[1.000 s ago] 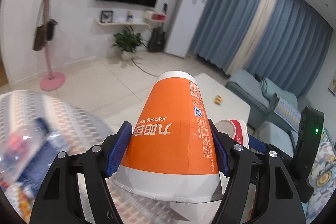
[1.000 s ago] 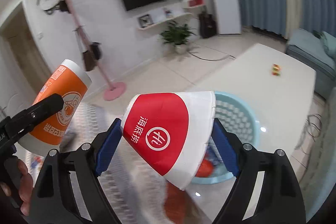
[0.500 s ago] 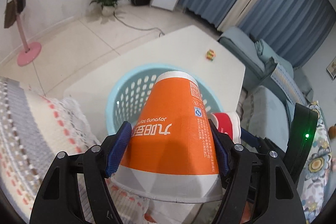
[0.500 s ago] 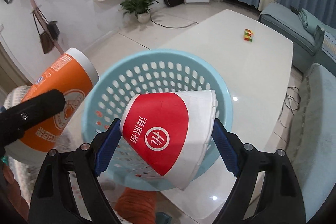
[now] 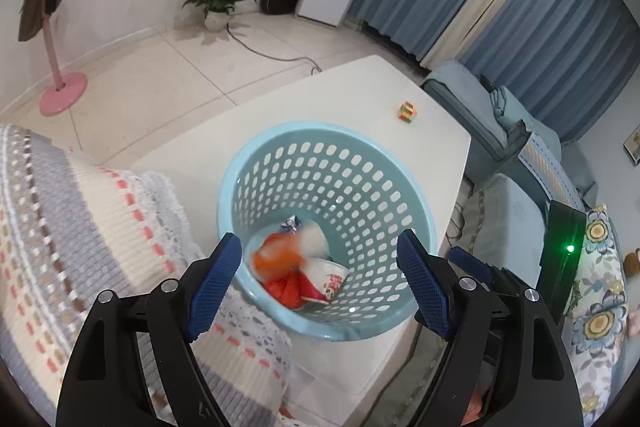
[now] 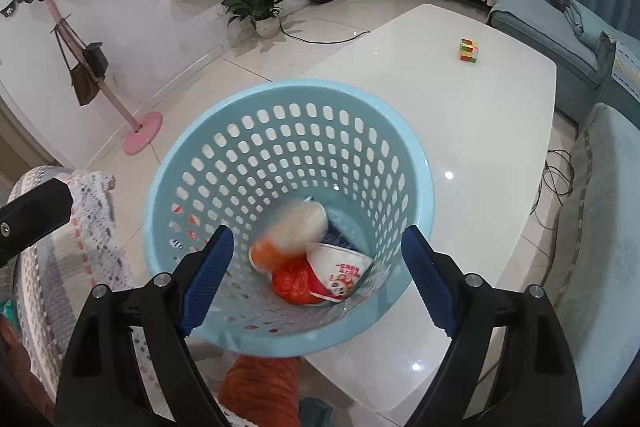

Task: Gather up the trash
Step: 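Move both grippers back to the table, then grasp the pink drink bottle with the left gripper while the right gripper grasps the panda snack bag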

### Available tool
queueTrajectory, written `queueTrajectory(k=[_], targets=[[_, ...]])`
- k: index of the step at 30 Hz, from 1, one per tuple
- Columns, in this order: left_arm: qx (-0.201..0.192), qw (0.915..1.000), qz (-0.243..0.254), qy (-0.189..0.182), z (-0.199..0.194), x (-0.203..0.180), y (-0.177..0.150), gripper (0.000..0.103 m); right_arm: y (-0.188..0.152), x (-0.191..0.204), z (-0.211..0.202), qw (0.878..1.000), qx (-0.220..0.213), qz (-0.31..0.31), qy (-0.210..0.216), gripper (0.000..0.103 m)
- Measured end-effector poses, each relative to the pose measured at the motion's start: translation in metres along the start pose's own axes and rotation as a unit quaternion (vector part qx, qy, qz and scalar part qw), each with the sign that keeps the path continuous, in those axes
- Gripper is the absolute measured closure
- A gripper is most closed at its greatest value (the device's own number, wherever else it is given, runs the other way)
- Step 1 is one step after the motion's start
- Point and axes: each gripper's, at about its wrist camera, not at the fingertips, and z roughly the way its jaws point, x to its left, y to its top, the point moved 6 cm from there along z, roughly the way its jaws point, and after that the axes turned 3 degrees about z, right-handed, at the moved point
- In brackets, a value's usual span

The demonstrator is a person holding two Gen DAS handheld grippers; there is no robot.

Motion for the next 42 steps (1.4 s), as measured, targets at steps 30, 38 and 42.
queueTrajectory(k=[30, 38, 42], targets=[[-0.207, 0.9665, -0.104, 0.111, -0.273, 0.129, -0.103, 0.025, -0.082, 0.237, -0.160, 0.953, -0.109, -0.213, 0.184, 0.021], [-0.236, 0.9317, -0.215, 0.174, -0.324, 0.233, -0.123, 0.021, -0.146, 0.309, -0.150, 0.930, -0.075, -0.269, 0.239, 0.034], [-0.227, 0.9139, -0.270, 0.201, -0.330, 0.280, -0.123, 0.021, -0.167, 0.338, -0.140, 0.922, -0.065, -0.292, 0.244, 0.035]])
